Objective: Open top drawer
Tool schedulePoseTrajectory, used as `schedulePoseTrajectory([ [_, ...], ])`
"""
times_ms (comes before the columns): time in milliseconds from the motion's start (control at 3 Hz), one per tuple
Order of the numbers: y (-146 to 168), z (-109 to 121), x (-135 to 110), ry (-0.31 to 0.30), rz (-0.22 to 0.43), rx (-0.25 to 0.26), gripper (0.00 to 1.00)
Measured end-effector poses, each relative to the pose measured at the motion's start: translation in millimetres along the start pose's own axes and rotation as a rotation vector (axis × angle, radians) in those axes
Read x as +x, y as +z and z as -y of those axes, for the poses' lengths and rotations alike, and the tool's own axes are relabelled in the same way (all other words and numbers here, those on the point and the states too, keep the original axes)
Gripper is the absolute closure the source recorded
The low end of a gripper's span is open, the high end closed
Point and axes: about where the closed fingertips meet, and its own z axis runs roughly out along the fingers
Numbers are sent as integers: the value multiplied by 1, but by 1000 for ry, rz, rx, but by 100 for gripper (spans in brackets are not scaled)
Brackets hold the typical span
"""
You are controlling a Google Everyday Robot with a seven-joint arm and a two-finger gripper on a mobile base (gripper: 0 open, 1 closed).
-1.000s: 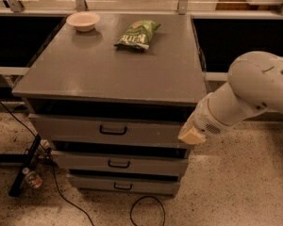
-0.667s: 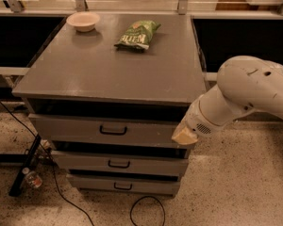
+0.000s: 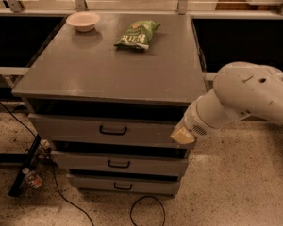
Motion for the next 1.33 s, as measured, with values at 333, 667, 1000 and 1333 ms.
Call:
schedulePoseTrajectory([
  [333,12,12,-7,71,17,94,100],
  [667,20,20,-11,127,30,153,100],
  [1000,21,22,-14,130,40,172,100],
  [1333,21,22,-15,131,41,175,100],
])
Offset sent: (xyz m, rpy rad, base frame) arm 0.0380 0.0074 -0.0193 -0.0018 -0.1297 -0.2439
